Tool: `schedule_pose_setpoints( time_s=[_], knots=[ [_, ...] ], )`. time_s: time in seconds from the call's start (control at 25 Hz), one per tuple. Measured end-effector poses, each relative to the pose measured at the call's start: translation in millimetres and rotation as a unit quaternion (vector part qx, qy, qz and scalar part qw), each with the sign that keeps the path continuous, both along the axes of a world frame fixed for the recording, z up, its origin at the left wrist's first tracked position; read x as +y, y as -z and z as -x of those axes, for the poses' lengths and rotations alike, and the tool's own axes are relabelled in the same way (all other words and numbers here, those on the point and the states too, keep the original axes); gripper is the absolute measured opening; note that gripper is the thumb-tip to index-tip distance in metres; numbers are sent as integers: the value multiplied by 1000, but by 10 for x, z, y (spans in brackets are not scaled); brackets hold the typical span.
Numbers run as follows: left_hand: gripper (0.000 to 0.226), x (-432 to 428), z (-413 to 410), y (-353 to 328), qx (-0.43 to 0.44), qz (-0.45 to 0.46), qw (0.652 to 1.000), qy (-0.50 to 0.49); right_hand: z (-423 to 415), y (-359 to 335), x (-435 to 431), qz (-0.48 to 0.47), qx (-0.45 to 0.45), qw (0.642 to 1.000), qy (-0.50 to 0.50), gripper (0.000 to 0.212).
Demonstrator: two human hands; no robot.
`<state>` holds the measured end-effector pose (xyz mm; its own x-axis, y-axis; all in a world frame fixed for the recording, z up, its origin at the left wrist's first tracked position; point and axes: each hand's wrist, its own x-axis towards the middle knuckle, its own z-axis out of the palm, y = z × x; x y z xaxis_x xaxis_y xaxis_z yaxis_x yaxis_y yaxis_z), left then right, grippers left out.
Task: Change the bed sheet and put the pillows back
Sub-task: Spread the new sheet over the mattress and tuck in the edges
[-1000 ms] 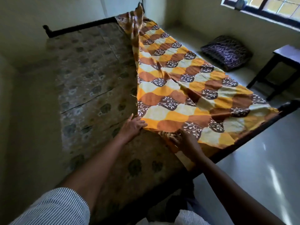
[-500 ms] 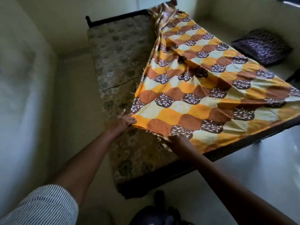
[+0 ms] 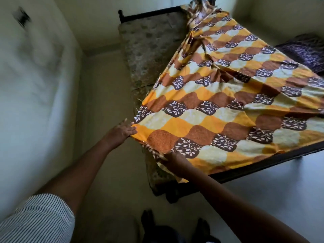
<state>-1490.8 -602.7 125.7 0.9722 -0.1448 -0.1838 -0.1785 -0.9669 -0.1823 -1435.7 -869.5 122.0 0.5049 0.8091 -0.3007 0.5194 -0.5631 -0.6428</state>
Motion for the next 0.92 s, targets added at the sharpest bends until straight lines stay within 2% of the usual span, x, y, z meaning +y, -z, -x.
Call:
schedule_pose_setpoints(
  time_s=[0.24,0.36,0.44,0.56,0.6,0.68,0.8,0.92],
  knots=[
    [32,936,431,476,19,14,999,-31,692,392,947,75,62,995,29,33],
    [34,1102,515,712,33,25,999,-22,907,677,1222,132,61,989,18,30],
    [37,1142,482,825,54,72,995,-34,984,833,1328,177,68,981,31,32],
    [37,1175,495,1012,95,146,978,-114,952,935,1439,235,80,969,12,42],
    [37,1179,505,1058,70,189,969,-145,913,925,1469,246,90,965,3,48],
    [37,1129,533,1048,9,256,941,-220,806,817,1473,221,115,969,12,51],
    [38,1096,581,982,-38,270,936,-223,549,600,1478,149,117,980,62,40],
    [37,1175,585,948,-51,305,924,-224,222,404,1555,93,152,972,151,34]
  ],
)
